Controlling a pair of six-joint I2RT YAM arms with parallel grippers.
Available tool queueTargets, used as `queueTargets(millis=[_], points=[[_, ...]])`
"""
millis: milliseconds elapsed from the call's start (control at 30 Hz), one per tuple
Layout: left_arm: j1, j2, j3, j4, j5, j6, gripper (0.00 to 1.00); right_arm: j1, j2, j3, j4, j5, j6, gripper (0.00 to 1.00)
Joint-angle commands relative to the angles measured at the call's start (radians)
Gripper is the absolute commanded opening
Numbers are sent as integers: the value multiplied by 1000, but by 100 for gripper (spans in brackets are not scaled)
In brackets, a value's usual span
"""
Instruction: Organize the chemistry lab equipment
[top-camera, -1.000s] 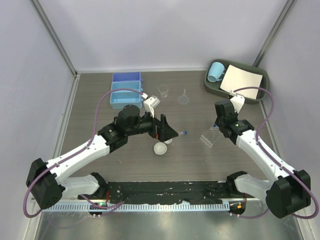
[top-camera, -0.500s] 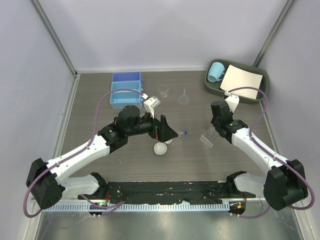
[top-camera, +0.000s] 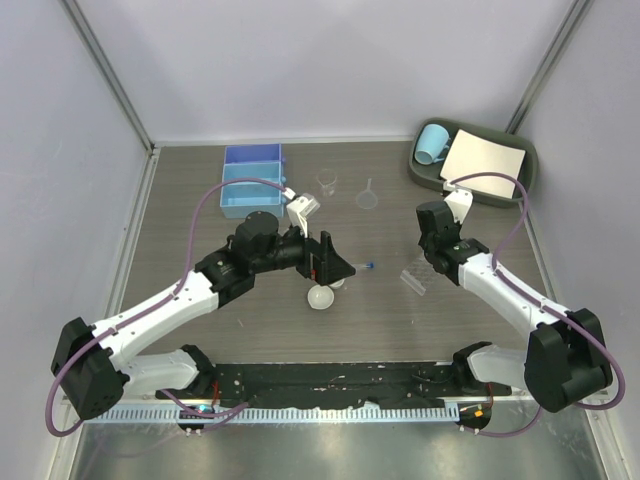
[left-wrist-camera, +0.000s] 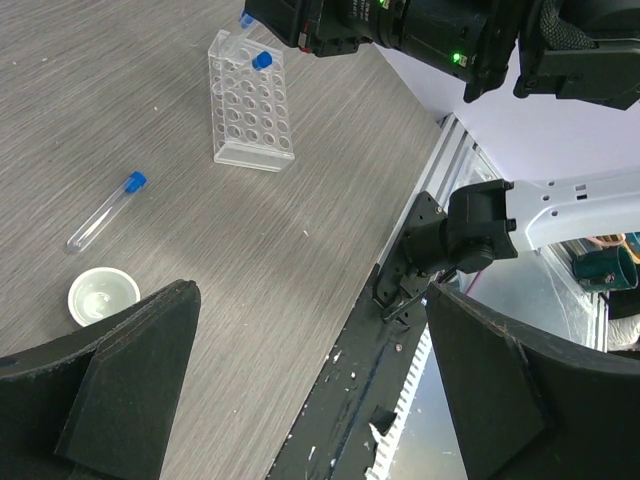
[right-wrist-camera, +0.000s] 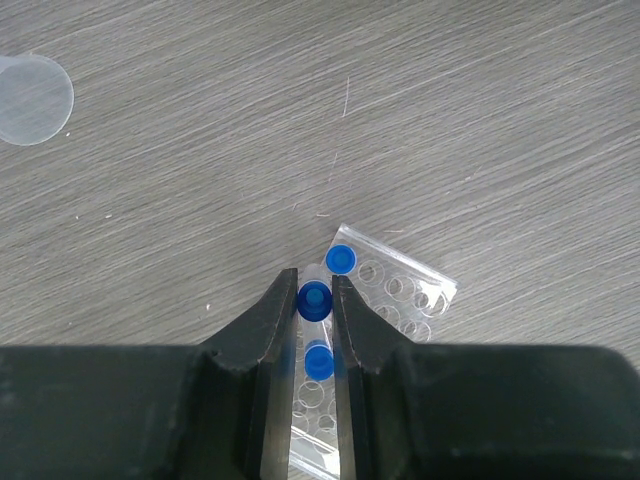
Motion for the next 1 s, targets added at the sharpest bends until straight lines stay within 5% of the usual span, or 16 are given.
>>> queueTargets(millis=[0,967], points=[[2,-25,-1,40,10,16,100,4,-12,-5,45,60,-13,1],[2,-25,1,40,15,15,100,32,3,-60,61,51,4,1]])
